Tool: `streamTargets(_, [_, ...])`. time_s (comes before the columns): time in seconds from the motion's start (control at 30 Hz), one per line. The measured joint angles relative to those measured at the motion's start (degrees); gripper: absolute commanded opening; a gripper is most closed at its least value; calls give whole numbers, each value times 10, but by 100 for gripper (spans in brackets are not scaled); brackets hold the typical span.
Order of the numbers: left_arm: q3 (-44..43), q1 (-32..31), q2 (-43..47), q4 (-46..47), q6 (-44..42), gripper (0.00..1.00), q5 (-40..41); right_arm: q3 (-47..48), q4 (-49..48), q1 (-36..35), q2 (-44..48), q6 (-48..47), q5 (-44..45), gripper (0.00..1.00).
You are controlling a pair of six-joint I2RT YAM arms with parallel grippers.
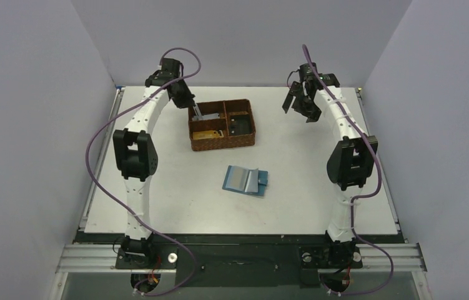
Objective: Take the credit cards out of the card holder
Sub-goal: Place the credit card in the storage box.
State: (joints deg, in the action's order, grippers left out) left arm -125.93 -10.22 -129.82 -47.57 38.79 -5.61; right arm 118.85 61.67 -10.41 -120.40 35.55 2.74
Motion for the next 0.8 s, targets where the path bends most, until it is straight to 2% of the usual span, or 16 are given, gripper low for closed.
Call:
streamTargets(0.3, [-38, 3, -47, -3, 10, 1, -3, 10, 7, 0, -3, -3, -9, 80])
streamTargets(0.5, [-47, 3, -54, -3, 16, 35, -10, 18, 13, 0, -7, -4, -16, 80])
streamTargets(0.57, [-47, 3, -54, -2, 18, 40, -10, 21, 13, 0, -9, -4, -17, 80])
streamTargets(0.8, [-47, 3, -54, -2, 19, 42, -11, 22, 13, 0, -21, -4, -22, 80])
